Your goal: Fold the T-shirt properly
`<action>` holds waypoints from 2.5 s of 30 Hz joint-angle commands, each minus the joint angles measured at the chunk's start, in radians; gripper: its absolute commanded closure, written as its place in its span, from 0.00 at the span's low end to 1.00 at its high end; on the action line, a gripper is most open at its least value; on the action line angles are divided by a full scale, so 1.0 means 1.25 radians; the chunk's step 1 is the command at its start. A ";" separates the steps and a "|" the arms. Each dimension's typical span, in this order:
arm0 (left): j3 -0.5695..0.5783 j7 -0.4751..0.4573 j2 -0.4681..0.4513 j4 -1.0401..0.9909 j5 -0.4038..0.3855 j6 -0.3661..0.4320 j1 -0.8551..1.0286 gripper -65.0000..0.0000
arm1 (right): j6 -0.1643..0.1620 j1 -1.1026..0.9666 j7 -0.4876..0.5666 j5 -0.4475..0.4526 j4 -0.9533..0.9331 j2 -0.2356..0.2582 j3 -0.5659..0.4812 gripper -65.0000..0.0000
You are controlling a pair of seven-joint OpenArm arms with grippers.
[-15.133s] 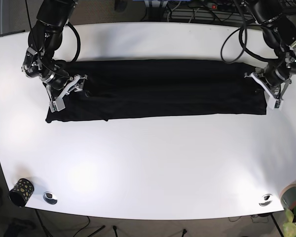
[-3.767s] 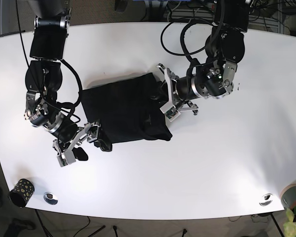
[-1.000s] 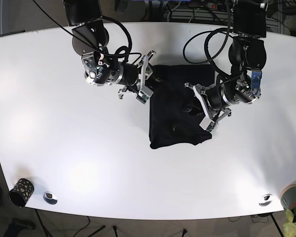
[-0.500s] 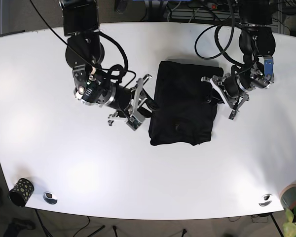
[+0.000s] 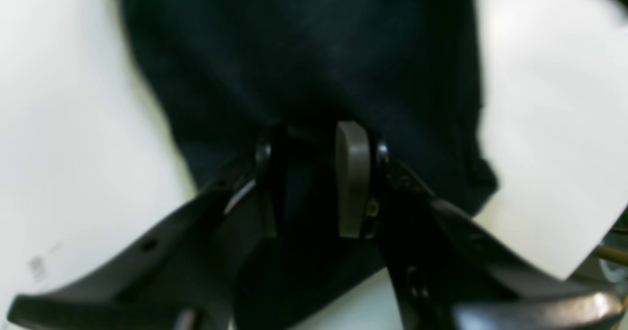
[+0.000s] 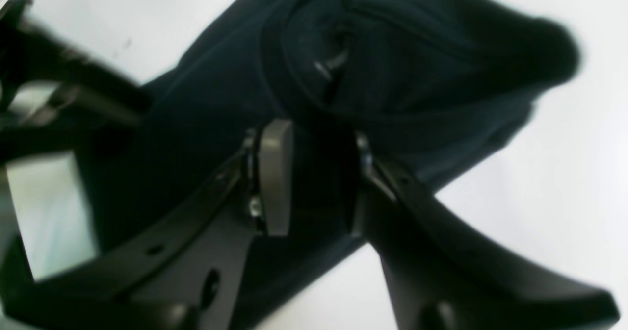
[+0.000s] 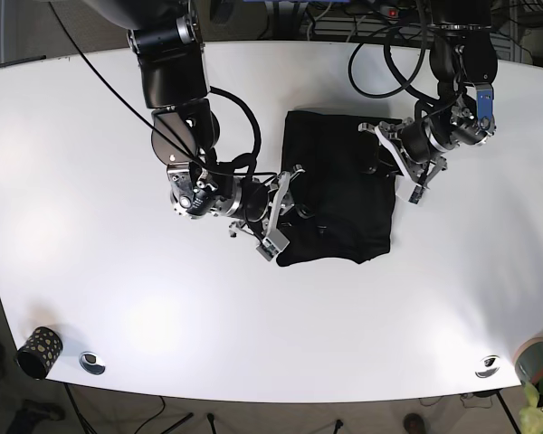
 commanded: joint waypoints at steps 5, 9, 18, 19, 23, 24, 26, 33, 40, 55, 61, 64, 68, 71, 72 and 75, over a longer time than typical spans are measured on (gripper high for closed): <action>0.040 -0.011 -0.013 -0.032 -0.008 0.000 -0.007 0.76 | 0.006 0.089 0.152 0.017 -0.190 0.031 0.001 0.76; 0.074 -0.011 -0.011 -0.064 0.070 -0.002 -0.010 0.76 | 0.006 0.110 0.195 0.025 -0.225 0.058 0.004 0.76; 0.081 -0.011 -0.006 -0.024 0.122 -0.040 0.001 0.76 | 0.006 0.117 0.079 0.024 -0.097 0.068 0.077 0.76; 0.081 -0.011 -0.006 -0.022 0.122 -0.040 0.001 0.76 | 0.006 0.120 0.067 0.025 -0.090 0.068 0.077 0.76; 0.081 -0.011 -0.006 -0.009 0.122 -0.040 0.001 0.76 | 0.006 0.122 -0.010 0.025 -0.015 0.060 0.077 0.76; 0.081 -0.011 -0.006 -0.009 0.123 -0.040 0.000 0.76 | 0.006 0.114 -0.026 0.026 0.007 0.049 0.077 0.76; 0.081 -0.011 -0.006 -0.008 0.123 -0.040 0.000 0.76 | 0.006 0.097 -0.043 0.025 0.043 0.029 0.079 0.76; 0.081 -0.011 -0.005 -0.009 0.123 -0.040 0.000 0.76 | 0.006 0.070 -0.048 0.017 0.018 -0.024 0.064 0.76; 0.081 -0.011 -0.005 -0.013 0.123 -0.042 0.003 0.76 | 0.004 0.119 0.085 0.018 -0.159 -0.029 0.030 0.76; 0.081 -0.011 -0.005 -0.014 0.123 -0.042 0.006 0.76 | 0.003 0.321 0.249 0.017 -0.440 -0.005 0.112 0.76; 0.081 -0.011 -0.005 -0.006 0.123 -0.042 0.000 0.76 | 0.003 0.330 0.191 0.024 -0.402 0.017 0.118 0.76; 0.081 -0.011 -0.003 0.016 0.122 -0.039 -0.008 0.76 | 0.003 0.297 0.126 0.025 -0.311 0.025 0.119 0.76; 0.079 -0.011 0.021 0.050 0.128 -0.037 -0.030 0.75 | 0.003 0.225 0.063 0.025 -0.151 0.042 0.119 0.76; 0.079 -0.011 0.022 0.072 0.128 -0.037 -0.059 0.75 | 0.003 0.174 0.015 0.025 -0.040 0.050 0.119 0.76; 0.079 -0.011 0.022 0.075 0.128 -0.037 -0.068 0.75 | 0.003 0.160 0.004 0.025 -0.015 0.052 0.120 0.76; 0.081 -0.011 0.040 0.073 0.129 -0.007 -0.109 0.75 | 0.003 0.121 -0.026 0.025 0.061 0.073 0.120 0.76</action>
